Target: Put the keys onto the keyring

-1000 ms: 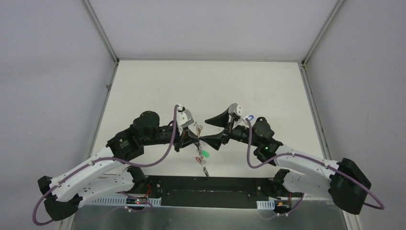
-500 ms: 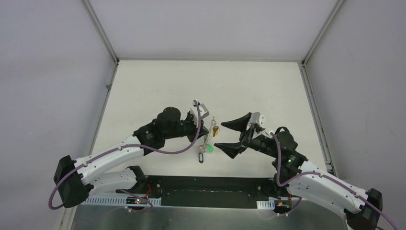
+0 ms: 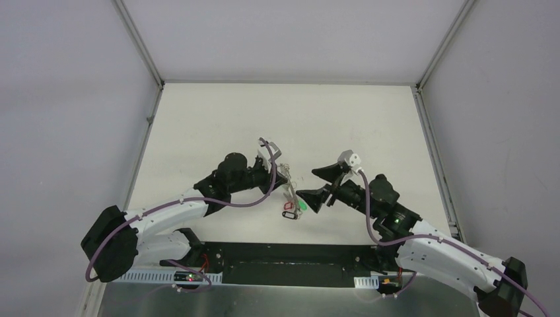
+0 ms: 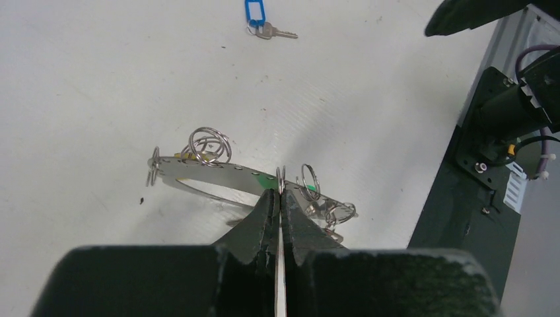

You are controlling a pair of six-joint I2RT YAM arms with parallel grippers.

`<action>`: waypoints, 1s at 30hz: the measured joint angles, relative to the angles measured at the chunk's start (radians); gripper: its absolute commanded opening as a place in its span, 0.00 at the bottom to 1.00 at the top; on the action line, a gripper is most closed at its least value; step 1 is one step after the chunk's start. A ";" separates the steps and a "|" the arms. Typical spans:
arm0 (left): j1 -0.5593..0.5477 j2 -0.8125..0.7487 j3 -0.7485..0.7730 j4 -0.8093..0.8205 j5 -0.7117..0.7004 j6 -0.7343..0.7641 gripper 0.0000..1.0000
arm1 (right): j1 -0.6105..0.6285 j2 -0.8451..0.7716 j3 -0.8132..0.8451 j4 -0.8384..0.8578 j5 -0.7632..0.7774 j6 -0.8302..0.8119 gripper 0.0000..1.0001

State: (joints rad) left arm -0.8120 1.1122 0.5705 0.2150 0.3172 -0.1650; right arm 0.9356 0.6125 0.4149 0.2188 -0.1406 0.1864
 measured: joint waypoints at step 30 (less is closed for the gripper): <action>0.016 -0.350 -0.309 -0.116 -0.148 -0.184 0.53 | -0.025 0.267 0.179 -0.365 0.180 0.277 1.00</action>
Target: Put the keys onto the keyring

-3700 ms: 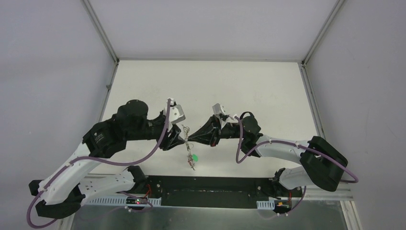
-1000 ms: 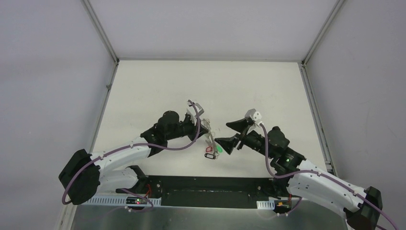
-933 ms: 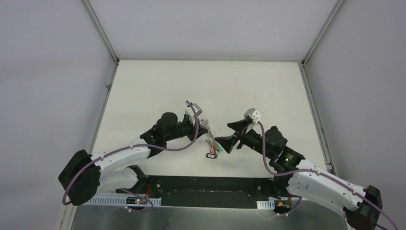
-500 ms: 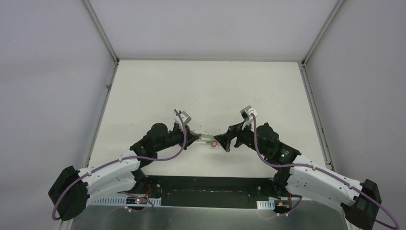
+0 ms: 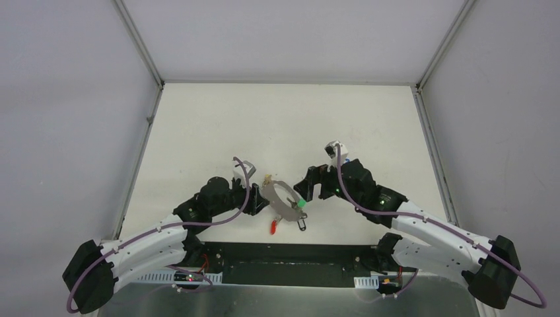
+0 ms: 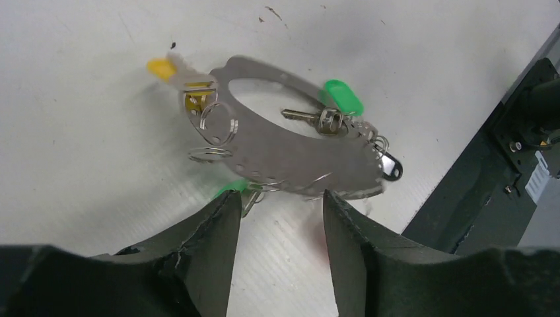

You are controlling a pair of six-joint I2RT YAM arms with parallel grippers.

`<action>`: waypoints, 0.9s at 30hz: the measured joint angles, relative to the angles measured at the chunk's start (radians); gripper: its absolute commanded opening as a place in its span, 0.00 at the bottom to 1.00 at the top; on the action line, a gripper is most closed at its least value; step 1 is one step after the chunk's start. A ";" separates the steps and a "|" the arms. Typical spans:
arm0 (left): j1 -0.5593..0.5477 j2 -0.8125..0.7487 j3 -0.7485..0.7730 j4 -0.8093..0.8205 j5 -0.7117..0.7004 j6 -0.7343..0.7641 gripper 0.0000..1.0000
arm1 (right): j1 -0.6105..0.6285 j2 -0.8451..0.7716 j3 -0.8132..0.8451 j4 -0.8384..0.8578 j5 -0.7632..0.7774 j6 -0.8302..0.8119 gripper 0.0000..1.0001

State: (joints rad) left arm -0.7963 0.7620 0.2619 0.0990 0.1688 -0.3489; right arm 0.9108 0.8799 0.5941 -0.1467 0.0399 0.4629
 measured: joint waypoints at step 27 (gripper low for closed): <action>0.000 0.127 0.243 -0.530 -0.246 -0.367 0.83 | -0.233 0.373 0.119 -0.179 -0.444 0.113 0.95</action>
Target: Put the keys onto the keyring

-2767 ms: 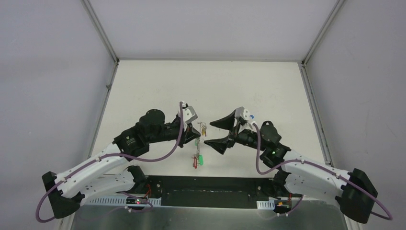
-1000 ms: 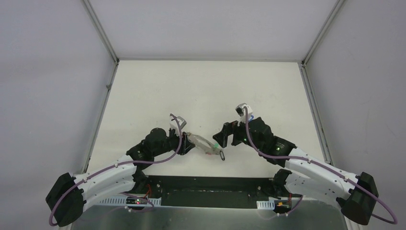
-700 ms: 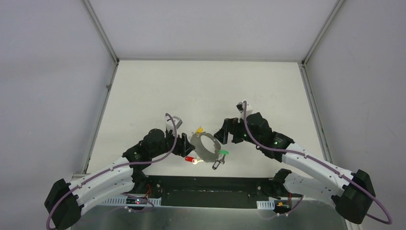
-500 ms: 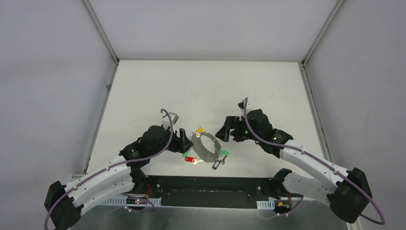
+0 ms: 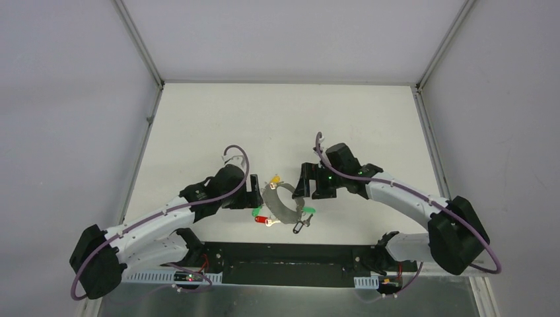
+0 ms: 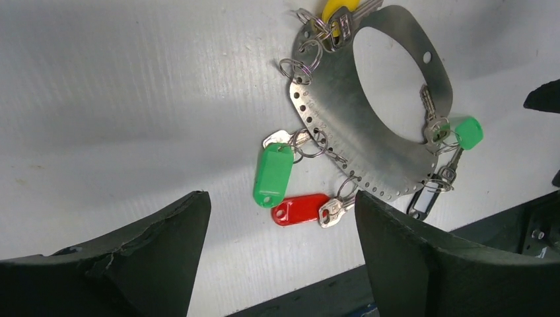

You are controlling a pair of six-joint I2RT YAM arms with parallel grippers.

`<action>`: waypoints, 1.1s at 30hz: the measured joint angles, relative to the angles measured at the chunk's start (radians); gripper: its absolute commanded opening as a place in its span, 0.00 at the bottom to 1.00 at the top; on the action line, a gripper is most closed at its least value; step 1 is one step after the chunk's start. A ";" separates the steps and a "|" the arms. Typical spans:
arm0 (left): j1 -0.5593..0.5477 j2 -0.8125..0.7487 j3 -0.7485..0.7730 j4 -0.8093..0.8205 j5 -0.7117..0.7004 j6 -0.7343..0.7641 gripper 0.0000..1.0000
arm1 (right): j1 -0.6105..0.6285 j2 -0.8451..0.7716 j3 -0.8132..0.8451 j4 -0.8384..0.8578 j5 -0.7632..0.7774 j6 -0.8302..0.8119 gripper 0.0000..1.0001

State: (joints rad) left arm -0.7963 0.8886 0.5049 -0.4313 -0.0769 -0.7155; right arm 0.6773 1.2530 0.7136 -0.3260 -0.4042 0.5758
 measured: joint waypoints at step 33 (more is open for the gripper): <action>0.452 0.141 0.109 -0.103 0.390 -0.077 0.73 | 0.223 0.530 0.389 -0.006 0.009 -0.160 0.41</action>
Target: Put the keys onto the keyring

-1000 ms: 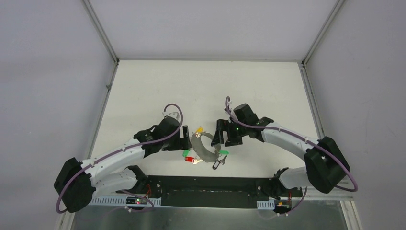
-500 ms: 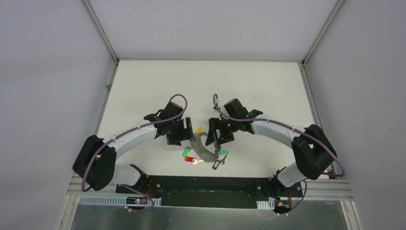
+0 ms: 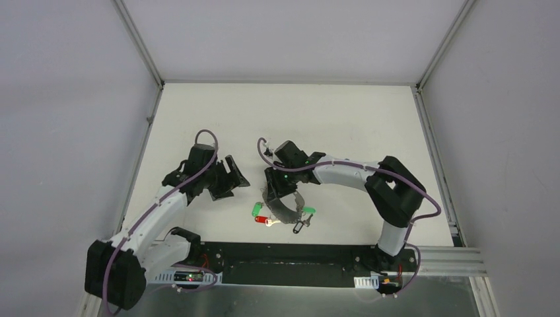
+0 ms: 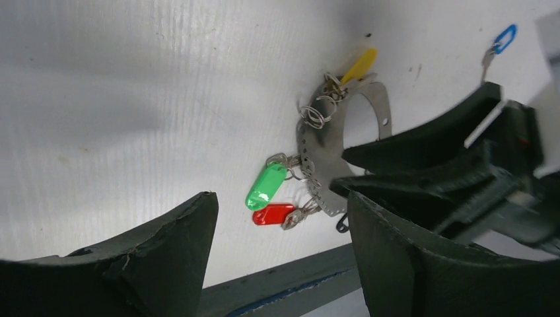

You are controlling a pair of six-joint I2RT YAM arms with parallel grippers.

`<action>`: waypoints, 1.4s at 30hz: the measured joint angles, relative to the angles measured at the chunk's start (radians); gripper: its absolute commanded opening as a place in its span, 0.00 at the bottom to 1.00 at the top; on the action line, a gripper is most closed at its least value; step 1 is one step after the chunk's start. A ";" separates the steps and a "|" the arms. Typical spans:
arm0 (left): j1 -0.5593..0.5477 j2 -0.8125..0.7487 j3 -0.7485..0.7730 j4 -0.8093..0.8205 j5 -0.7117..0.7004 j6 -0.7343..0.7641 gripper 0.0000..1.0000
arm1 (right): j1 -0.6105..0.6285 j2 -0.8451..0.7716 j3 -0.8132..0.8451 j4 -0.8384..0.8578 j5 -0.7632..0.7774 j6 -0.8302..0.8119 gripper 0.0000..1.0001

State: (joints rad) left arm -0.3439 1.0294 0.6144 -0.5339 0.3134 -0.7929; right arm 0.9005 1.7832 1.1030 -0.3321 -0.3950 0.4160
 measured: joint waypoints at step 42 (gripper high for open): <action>0.009 0.189 0.231 -0.097 0.082 0.260 0.55 | -0.106 -0.098 -0.018 0.096 0.089 0.134 0.48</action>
State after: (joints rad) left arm -0.3351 1.2186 0.8452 -0.6304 0.3954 -0.5327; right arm 0.7944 1.6852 1.0847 -0.2359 -0.3061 0.5499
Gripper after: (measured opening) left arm 0.555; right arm 0.482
